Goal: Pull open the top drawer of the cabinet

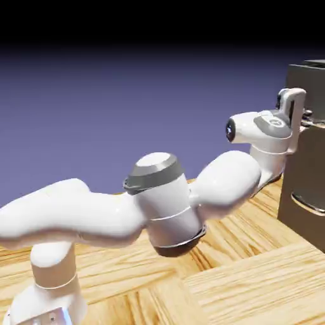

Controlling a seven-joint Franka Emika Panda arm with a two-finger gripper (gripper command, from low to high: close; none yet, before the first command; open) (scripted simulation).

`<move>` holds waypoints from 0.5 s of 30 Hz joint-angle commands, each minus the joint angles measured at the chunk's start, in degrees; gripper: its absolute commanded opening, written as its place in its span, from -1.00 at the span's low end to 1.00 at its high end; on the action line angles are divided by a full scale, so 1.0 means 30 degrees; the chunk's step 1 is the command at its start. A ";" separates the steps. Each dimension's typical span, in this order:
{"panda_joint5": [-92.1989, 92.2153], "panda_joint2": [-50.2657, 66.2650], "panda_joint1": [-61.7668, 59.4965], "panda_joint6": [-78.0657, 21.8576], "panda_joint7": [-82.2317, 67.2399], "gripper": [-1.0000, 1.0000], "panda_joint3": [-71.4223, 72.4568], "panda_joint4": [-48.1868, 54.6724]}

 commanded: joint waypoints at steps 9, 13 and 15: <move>0.0090 0.0245 -0.4395 -0.1963 0.1034 -1.00 0.1485 -0.6230; 0.0317 0.0215 -0.6509 -0.2699 0.1360 -1.00 0.2332 -0.8998; 0.0485 0.0150 -0.7612 -0.3024 0.1485 -1.00 0.2805 -1.0382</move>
